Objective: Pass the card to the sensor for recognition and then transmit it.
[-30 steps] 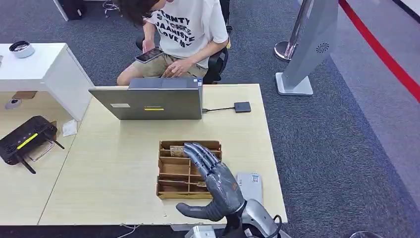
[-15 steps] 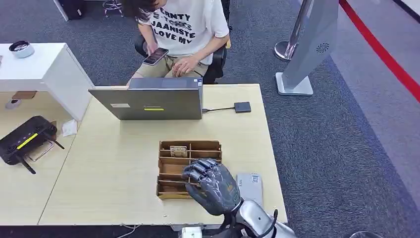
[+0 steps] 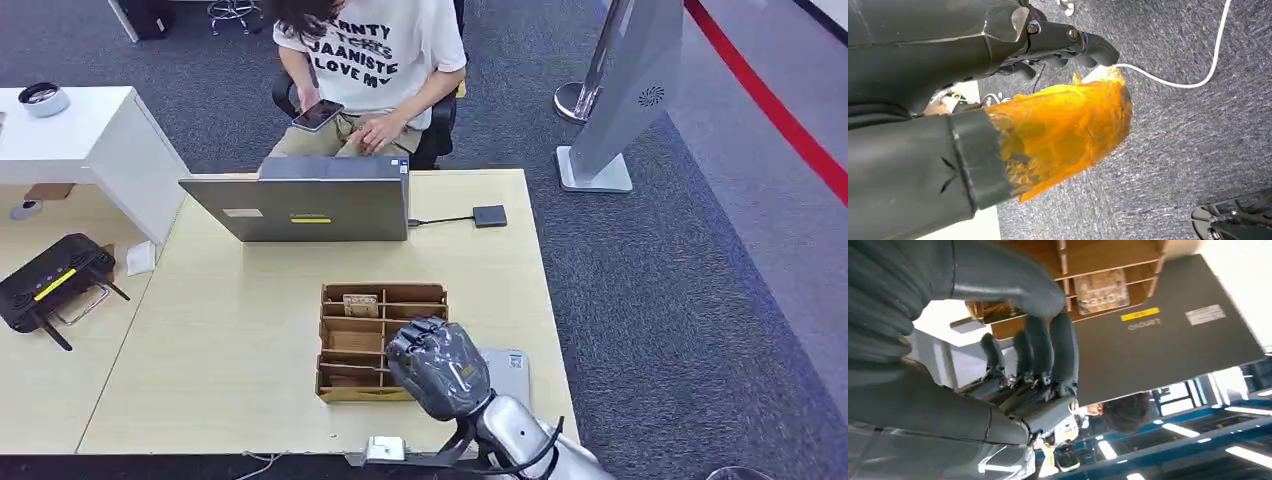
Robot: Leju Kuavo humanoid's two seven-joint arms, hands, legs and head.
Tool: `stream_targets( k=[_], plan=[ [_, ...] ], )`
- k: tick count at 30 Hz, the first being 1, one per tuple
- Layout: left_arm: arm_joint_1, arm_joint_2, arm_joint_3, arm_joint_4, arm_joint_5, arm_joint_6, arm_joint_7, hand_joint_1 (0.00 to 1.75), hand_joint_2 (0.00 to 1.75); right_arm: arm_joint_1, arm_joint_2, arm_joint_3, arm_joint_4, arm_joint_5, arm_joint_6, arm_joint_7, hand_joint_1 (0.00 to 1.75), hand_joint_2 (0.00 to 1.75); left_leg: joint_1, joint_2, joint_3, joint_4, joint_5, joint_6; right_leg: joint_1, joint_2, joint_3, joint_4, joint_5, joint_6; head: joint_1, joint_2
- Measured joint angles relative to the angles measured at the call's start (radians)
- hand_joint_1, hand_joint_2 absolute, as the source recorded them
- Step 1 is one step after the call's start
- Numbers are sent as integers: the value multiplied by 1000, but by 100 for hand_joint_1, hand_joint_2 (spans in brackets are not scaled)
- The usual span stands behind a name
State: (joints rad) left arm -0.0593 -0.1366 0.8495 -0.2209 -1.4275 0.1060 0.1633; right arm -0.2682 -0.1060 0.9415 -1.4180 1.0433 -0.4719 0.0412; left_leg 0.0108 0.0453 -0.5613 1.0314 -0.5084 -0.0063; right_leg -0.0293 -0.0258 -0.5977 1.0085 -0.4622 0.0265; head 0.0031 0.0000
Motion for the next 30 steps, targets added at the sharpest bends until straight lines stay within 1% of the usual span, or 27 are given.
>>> stream_targets(
  k=[1, 3, 6, 8, 9, 10, 12, 13, 14, 16, 17, 18, 21, 22, 23, 25, 26, 28, 30],
  plan=[
    [0, 0, 0, 0, 0, 0, -1, 3, 0, -2, 0, -8, 3, 7, 0, 5, 59, 175, 0, 0, 0, 0, 0, 0, 0, 0, 0, 0, 0, 0, 0, 0],
    [0, 0, 0, 0, -2, 0, -2, 3, 0, -5, 0, -21, 9, 20, -1, 13, 58, 175, 0, 0, 0, 0, 0, 0, 0, 0, 0, 0, 0, 0, 0, 0],
    [0, 0, 0, 0, -3, 0, -4, 3, 0, -4, 0, -47, 14, 36, -2, 21, 51, 175, 0, 0, 0, 0, 0, 0, 0, 0, 0, 0, 0, 0, 0, 0],
    [0, 0, 0, 0, -3, 0, -4, 3, 0, -4, -1, -63, 14, 43, -3, 24, 52, 175, 0, 0, 0, 0, 0, 0, 0, 0, 0, 0, 0, 0, 0, 0],
    [0, 0, 0, 0, -3, -1, -4, 3, 0, -4, -1, -71, 14, 48, -3, 28, 47, 175, 0, 0, 0, 0, 0, 0, 0, 0, 0, 0, 0, 0, 0, 0],
    [0, 0, 0, 0, -3, -1, -4, 3, 0, -4, -1, -80, 14, 51, -3, 29, 47, 175, 0, 0, 0, 0, 0, 0, 0, 0, 0, 0, 0, 0, 0, 0],
    [0, 0, 0, 0, -6, -2, -4, 3, 0, -4, -1, -95, 14, 58, -3, 30, 56, 175, 0, 0, 0, 0, 0, 0, 0, 0, 0, 0, 0, 0, 0, 0],
    [0, 0, 0, 0, -7, -2, -4, 3, 0, -3, -1, -103, 14, 60, -3, 30, 52, 175, 0, 0, 0, 0, 0, 0, 0, 0, 0, 0, 0, 0, 0, 0],
    [0, 0, 0, 0, -9, -2, -4, 3, 0, -3, -1, -109, 14, 65, -2, 32, 54, 175, 0, 0, 0, 0, 0, 0, 0, 0, 0, 0, 0, 0, 0, 0],
    [0, 0, 0, 0, -10, -4, -4, 3, 0, -3, -1, -121, 14, 68, -2, 32, 65, 175, 0, 0, 0, 0, 0, 0, 0, 0, 0, 0, 0, 0, 0, 0],
    [0, 0, 0, 0, -12, -5, -4, 3, 0, -4, -1, -128, 14, 69, -1, 32, 65, 175, 0, 0, 0, 0, 0, 0, 0, 0, 0, 0, 0, 0, 0, 0],
    [0, 0, 0, 0, -12, -5, -4, 3, 0, -4, -1, -132, 14, 70, 0, 32, 75, 175, 0, 0, 0, 0, 0, 0, 0, 0, 0, 0, 0, 0, 0, 0],
    [0, 0, 0, 0, -15, -7, -4, 3, 0, -4, -1, -142, 14, 78, 1, 32, 77, 175, 0, 0, 0, 0, 0, 0, 0, 0, 0, 0, 0, 0, 0, 0],
    [0, 0, 0, 0, -16, -7, -4, 3, 0, -4, 0, -144, 15, 78, 2, 32, 80, 175, 0, 0, 0, 0, 0, 0, 0, 0, 0, 0, 0, 0, 0, 0],
    [0, 0, 0, 0, -17, -7, -4, 3, 0, -5, 2, -147, 17, 78, 3, 32, 87, 175, 0, 0, 0, 0, 0, 0, 0, 0, 0, 0, 0, 0, 0, 0],
    [0, 0, -1, 0, -18, -7, -4, 3, 0, -9, 7, -151, 24, 79, 7, 32, 86, 175, 0, 0, 0, 0, 0, 0, 0, 0, 0, 0, 0, 0, 0, 0],
    [0, 0, -1, 0, -19, -8, -4, 3, 0, -11, 10, -151, 28, 79, 10, 32, 89, 175, 0, 0, 0, 0, 0, 0, 0, 0, 0, 0, 0, 0, 0, 0],
    [0, 0, -1, 0, -20, -7, -4, 3, 0, -12, 17, -152, 33, 78, 15, 32, 89, 175, 0, 0, 0, 0, 0, 0, 0, 0, 0, 0, 0, 0, 0, 0],
    [0, 0, -1, 0, -21, -7, -4, 3, 0, -13, 24, -152, 38, 78, 19, 31, 94, 175, 0, 0, 0, 0, 0, 0, 0, 0, 0, 0, 0, 0, 0, 0]
  ],
)
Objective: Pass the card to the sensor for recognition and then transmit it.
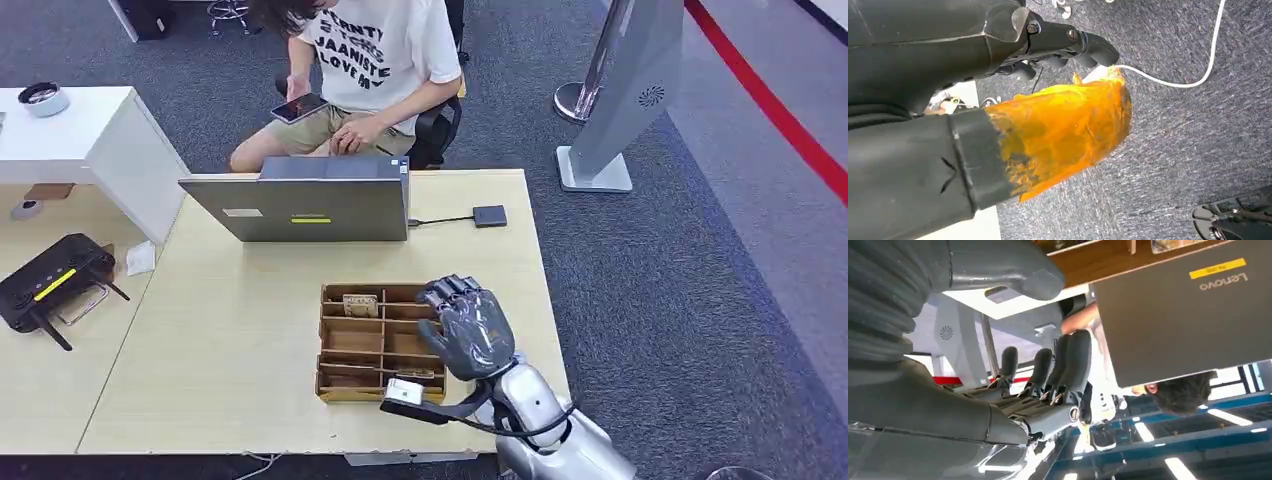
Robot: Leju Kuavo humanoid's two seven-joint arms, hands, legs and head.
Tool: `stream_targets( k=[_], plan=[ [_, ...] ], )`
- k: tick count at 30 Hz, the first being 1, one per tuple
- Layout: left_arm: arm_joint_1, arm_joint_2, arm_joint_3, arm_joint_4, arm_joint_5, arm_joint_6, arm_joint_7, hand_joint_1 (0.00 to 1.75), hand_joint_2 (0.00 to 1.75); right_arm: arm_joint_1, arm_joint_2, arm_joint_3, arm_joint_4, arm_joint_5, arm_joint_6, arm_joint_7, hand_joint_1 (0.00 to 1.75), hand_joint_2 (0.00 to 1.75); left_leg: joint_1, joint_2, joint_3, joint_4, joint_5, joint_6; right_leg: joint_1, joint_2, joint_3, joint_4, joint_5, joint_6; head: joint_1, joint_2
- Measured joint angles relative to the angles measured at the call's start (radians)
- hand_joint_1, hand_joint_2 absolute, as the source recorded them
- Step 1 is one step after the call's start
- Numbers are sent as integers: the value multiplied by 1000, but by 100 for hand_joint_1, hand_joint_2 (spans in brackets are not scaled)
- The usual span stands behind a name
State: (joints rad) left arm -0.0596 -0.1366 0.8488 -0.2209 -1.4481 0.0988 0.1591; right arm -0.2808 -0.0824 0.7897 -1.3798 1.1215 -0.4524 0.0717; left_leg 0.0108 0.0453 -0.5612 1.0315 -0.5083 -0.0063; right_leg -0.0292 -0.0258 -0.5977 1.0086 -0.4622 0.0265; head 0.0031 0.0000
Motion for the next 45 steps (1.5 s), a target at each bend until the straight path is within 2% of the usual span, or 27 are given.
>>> stream_targets(
  k=[1, 7, 10, 22, 23, 32, 33, 34, 35, 36, 38, 42, 43, 44, 45],
  plan=[
    [0, 0, 0, 0, 0, 0, 0, 3, 0, 0, 2, 0, 2, -1, 2, -1, 87, 175, 0, 0, 0, 0, 0, 0, 0, 0, 0, 0, 0, 0, 0, 0],
    [0, 0, 0, 0, -3, 0, 0, 3, 0, -1, 17, 0, 19, -12, 11, -9, 89, 175, 0, 0, 0, 0, 0, 0, 0, 0, 0, 0, 0, 0, 0, 0],
    [0, 0, 0, 0, -5, 0, -1, 3, 0, -2, 23, 1, 27, -21, 16, -12, 75, 175, 0, 0, 0, 0, 0, 0, 0, 0, 0, 0, 0, 0, 0, 0],
    [0, 0, 0, 0, -6, 0, -3, 3, 0, -8, 36, 4, 68, -40, 23, -14, 80, 175, 0, 0, 0, 0, 0, 0, 0, 0, 0, 0, 0, 0, 0, 0],
    [0, 0, 0, 0, -7, 0, -4, 3, 0, -9, 37, 4, 70, -42, 24, -14, 86, 175, 0, 0, 0, 0, 0, 0, 0, 0, 0, 0, 0, 0, 0, 0],
    [0, 0, 0, 0, -9, 0, -9, 3, 0, -16, 39, -1, 108, -50, 27, -11, 93, 175, 0, 0, 0, 0, 0, 0, 0, 0, 0, 0, 0, 0, 0, 0],
    [0, 0, 0, 0, -10, 0, -10, 3, 0, -16, 39, -2, 111, -50, 27, -11, 98, 175, 0, 0, 0, 0, 0, 0, 0, 0, 0, 0, 0, 0, 0, 0],
    [0, 0, 0, 0, -10, 0, -10, 3, 0, -16, 39, -2, 115, -50, 27, -11, 113, 175, 0, 0, 0, 0, 0, 0, 0, 0, 0, 0, 0, 0, 0, 0],
    [0, 0, 0, 0, -10, 0, -10, 3, 0, -16, 39, -3, 117, -49, 28, -10, 117, 175, 0, 0, 0, 0, 0, 0, 0, 0, 0, 0, 0, 0, 0, 0],
    [0, 0, 0, 0, -11, 0, -10, 3, 0, -16, 39, -5, 121, -48, 29, -10, 117, 175, 0, 0, 0, 0, 0, 0, 0, 0, 0, 0, 0, 0, 0, 0],
    [0, 0, 0, 0, -12, 0, -10, 3, 0, -17, 39, -9, 127, -48, 30, -9, 103, 175, 0, 0, 0, 0, 0, 0, 0, 0, 0, 0, 0, 0, 0, 0],
    [0, 0, -1, 0, -12, 0, -10, 3, 0, -16, 39, -11, 135, -48, 32, -9, 105, 175, 0, 0, 0, 0, 0, 0, 0, 0, 0, 0, 0, 0, 0, 0],
    [0, 0, -1, 0, -12, 0, -10, 3, 0, -16, 39, -11, 137, -48, 32, -9, 112, 175, 0, 0, 0, 0, 0, 0, 0, 0, 0, 0, 0, 0, 0, 0],
    [0, 0, -1, 0, -12, 0, -10, 3, 0, -17, 39, -11, 139, -48, 33, -9, 126, 175, 0, 0, 0, 0, 0, 0, 0, 0, 0, 0, 0, 0, 0, 0],
    [0, 0, -1, 0, -12, 0, -10, 3, 0, -16, 39, -11, 141, -48, 34, -9, 126, 175, 0, 0, 0, 0, 0, 0, 0, 0, 0, 0, 0, 0, 0, 0]
  ],
)
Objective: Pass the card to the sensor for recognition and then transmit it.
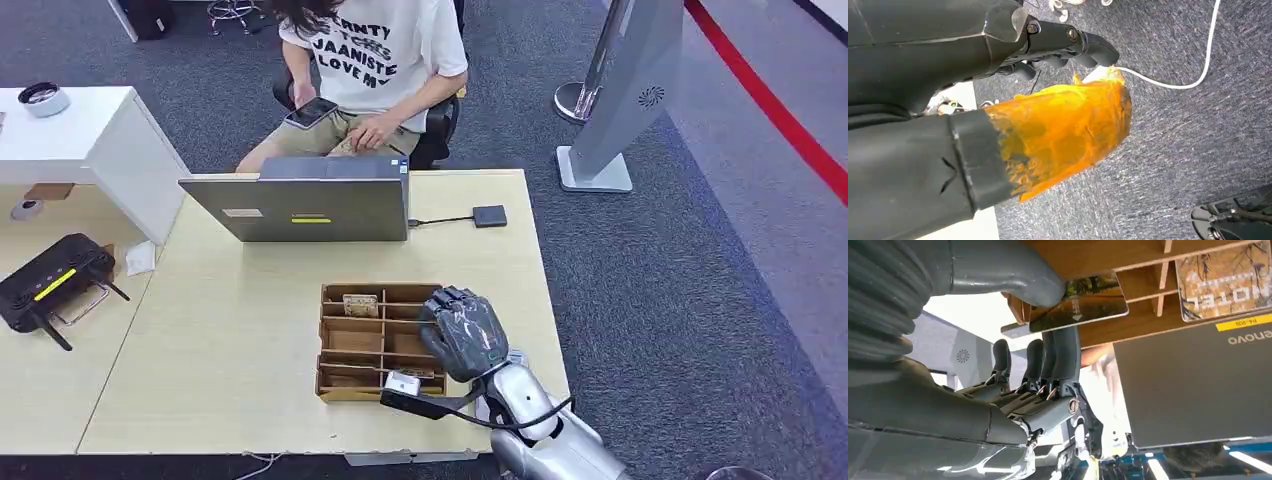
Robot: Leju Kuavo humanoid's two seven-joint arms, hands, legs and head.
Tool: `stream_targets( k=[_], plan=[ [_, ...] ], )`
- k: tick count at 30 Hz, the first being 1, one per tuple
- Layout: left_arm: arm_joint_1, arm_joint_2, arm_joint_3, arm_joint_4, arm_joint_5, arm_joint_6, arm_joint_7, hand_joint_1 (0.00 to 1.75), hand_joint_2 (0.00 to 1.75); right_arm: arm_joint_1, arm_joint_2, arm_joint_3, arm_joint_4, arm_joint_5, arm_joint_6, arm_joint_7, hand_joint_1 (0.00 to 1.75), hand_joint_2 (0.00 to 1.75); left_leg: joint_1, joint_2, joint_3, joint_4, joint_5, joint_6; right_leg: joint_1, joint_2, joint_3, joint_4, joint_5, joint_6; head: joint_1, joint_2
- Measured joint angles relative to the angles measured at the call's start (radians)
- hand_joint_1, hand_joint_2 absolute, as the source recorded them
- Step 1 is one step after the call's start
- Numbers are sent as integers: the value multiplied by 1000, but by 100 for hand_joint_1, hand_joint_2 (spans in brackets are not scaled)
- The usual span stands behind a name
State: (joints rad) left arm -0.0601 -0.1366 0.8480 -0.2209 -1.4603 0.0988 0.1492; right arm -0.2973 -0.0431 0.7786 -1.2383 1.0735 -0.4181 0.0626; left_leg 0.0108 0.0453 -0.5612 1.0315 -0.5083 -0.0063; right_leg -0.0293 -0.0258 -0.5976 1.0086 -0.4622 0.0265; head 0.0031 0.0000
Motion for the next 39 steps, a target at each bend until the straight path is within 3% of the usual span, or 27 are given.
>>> stream_targets(
  k=[1, 3, 25, 31, 33, 35, 38, 39],
  plan=[
    [0, 0, 0, 0, 0, 0, 0, 3, 0, 0, 0, 0, 1, 0, 1, 0, 133, 175, 0, 0, 0, 0, 0, 0, 0, 0, 0, 0, 0, 0, 0, 0],
    [0, 0, 0, 0, 0, 0, 0, 3, 0, 0, 2, 0, 5, 0, 3, 1, 175, 175, 0, 0, 0, 0, 0, 0, 0, 0, 0, 0, 0, 0, 0, 0],
    [0, 1, 0, 0, -1, 0, 0, 3, 0, 0, 5, -14, 11, -1, 12, 1, 175, 175, 0, 0, 0, 0, 0, 0, 0, 0, 0, 0, 0, 0, 0, 0],
    [0, 2, 0, 0, 2, 0, 0, 3, 0, 21, 5, -41, -47, -63, -46, -49, 175, 175, 0, 0, 0, 0, 0, 0, 0, 0, 0, 0, 0, 0, 0, 0],
    [0, 2, 0, 0, 4, 4, -1, 3, 0, 47, 10, -58, -85, -163, -121, -138, 175, 175, 0, -1, 0, 0, 0, 0, 0, 0, 0, 0, 0, 0, 0, 0],
    [2, 1, 0, 0, 8, 9, -1, 3, 0, 96, 35, -95, -180, -368, -224, -281, 175, 175, 0, -1, 0, 0, 0, 0, 0, -1, 0, 0, 0, 0, 0, 0],
    [2, -3, 1, 0, 17, 23, 8, 3, 0, 170, 87, -153, -376, -705, -229, -424, 175, 175, 0, -1, -1, 0, 0, 0, 0, 0, -1, 0, -1, 0, -1, 0],
    [2, -4, 1, 0, 19, 25, 9, 3, 0, 188, 97, -168, -439, -751, -229, -449, 175, 175, 0, -1, -1, 0, 0, 0, 0, -1, -1, 0, -1, 0, 0, 0]
  ],
)
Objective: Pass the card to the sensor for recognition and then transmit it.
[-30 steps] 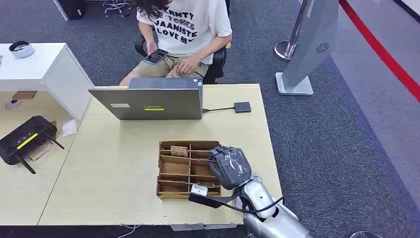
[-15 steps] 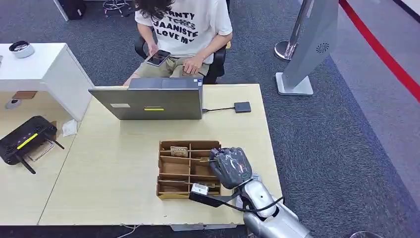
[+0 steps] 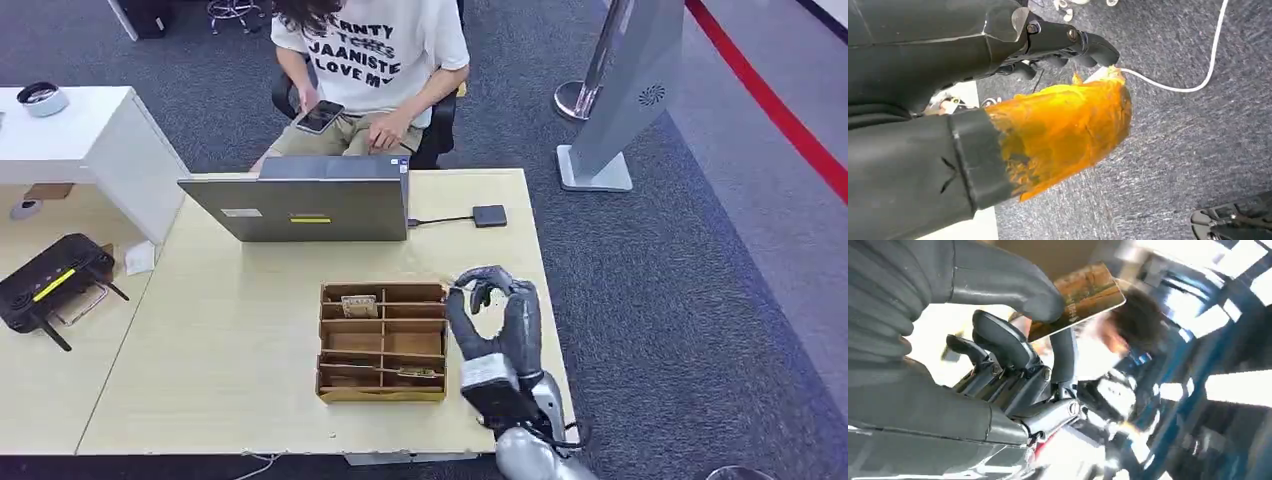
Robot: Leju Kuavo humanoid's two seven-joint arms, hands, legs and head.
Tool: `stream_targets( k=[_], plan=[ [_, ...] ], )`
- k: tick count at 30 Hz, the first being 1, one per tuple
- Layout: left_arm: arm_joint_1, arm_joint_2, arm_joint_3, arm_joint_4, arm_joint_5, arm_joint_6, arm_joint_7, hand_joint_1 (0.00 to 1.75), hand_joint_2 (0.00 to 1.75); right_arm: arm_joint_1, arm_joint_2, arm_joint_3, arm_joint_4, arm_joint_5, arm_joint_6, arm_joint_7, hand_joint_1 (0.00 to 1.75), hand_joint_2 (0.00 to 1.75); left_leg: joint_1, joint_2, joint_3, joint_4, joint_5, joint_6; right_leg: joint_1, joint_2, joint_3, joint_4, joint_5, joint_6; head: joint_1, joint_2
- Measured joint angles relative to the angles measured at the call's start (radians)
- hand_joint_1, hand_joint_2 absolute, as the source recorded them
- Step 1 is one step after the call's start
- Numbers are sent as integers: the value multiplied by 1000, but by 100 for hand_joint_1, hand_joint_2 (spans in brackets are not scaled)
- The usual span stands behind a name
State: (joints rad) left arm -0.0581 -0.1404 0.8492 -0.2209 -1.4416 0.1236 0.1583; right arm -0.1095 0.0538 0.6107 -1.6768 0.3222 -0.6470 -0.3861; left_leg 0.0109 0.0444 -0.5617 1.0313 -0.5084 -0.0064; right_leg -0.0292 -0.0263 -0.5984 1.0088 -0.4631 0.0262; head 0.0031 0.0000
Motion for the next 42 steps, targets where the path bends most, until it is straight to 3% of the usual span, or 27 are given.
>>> stream_targets(
  k=[4, 8, 14, 32, 38, 42],
  plan=[
    [0, -3, 0, 0, 3, 1, 1, 3, 0, 51, 20, -27, -182, -36, 0, -50, 175, 175, 0, 0, 0, 0, 0, 0, 0, 0, 1, 0, 0, 0, 0, 0],
    [0, -3, 0, 0, 3, 1, 1, 3, 0, 78, 33, -38, -267, -61, 1, -108, 175, 175, 0, 0, 1, 0, 0, 0, 0, 0, 1, 0, 0, 0, 0, 0],
    [0, -4, 0, 0, 6, 5, 0, 3, 0, 88, 47, -38, -328, -38, 2, -81, 175, 175, 0, 1, 1, 0, 0, 0, 0, 0, 1, 0, 1, 0, 0, 0],
    [-1, -5, 0, 0, 3, 8, -3, 3, 0, 84, 52, -38, -341, -22, 2, -71, 175, 175, 0, 1, 1, 0, 0, 0, 0, 0, 1, 0, 0, 0, 0, 0],
    [-6, -6, -1, 0, -35, 3, -12, 3, 0, -9, 65, -36, -249, 169, 2, -11, 175, 175, 0, 1, 2, 0, 1, 0, 0, 1, 2, 0, 1, 0, 0, 0],
    [-16, -6, -1, 0, -41, -2, -11, 3, 0, -63, 80, -36, -190, 198, 2, -1, 175, 175, 0, 0, 2, 0, 2, -1, 0, 0, 2, 0, 1, 0, 0, 0]
  ],
)
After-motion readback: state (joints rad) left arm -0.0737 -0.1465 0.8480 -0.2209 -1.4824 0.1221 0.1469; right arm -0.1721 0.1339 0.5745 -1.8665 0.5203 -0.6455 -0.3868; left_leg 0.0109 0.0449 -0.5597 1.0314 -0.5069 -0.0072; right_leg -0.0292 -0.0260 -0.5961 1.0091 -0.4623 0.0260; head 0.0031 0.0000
